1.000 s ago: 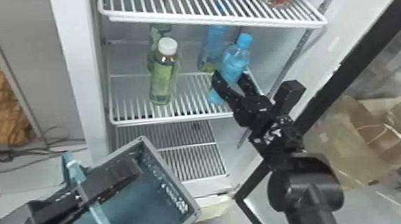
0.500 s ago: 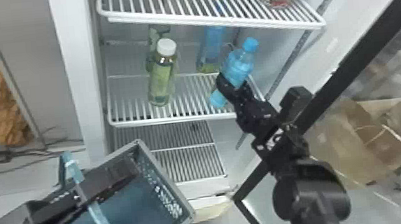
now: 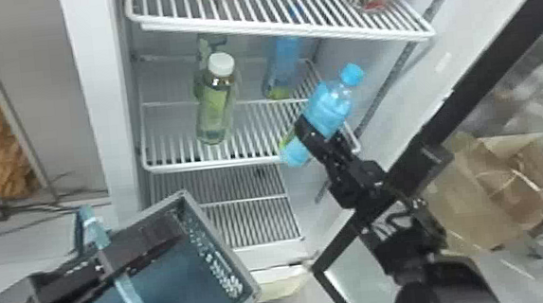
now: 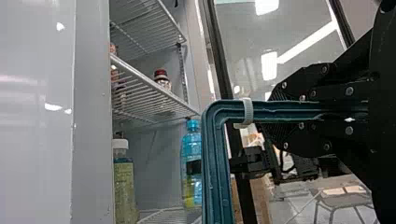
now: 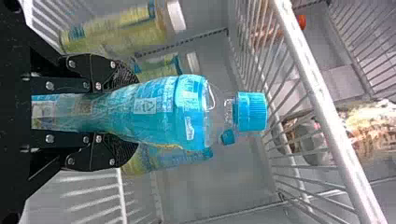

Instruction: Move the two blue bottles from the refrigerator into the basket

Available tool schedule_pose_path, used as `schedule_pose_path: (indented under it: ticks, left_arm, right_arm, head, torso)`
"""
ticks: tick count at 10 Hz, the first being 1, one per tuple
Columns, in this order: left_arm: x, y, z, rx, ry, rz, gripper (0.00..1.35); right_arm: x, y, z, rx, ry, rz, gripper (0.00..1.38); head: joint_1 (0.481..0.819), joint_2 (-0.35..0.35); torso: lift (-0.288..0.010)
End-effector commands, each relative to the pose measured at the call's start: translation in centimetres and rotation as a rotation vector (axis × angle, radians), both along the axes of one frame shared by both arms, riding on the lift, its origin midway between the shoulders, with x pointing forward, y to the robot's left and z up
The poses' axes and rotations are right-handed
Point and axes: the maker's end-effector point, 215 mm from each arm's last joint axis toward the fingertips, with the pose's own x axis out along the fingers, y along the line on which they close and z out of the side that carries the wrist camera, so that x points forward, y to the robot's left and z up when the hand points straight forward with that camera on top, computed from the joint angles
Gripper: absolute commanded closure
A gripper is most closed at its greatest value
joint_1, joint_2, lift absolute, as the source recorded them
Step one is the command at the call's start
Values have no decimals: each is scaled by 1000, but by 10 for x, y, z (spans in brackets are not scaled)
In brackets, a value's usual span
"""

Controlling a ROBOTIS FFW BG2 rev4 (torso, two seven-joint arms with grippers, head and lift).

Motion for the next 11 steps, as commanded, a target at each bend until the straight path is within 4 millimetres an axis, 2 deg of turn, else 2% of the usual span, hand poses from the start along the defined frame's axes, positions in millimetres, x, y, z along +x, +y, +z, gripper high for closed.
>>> schedule_pose_path:
  ticks: [1,3,4,9,11]
  left_arm:
    - [0,-2,1,-4,1,-4,1188]
    - [0,-2,0,-7,2,-5,1188]
    - [2,-2,0,-7,3,0,1188]
    - [3,-2,-3,-15,13,2,1188]
    - [5,-4,-1,-20,9,-3,1188]
  right_arm:
    - [-21,10,1,26,21,34,1259]
    - [-46,36,-4,61,65,96,1259]
    - [-53,51,-1,91,63,130,1259]
    - [-73,108,42,220,17,262,1259]
    - [-87,152,42,296,61,379,1259]
  head:
    - [695,-350]
    - [695,-346]
    - [695,-333]
    - [695,-258]
    - [695,-222]
  torso:
    - [-216]
    - [-216]
    - [-216]
    - [-216]
    - [-216]
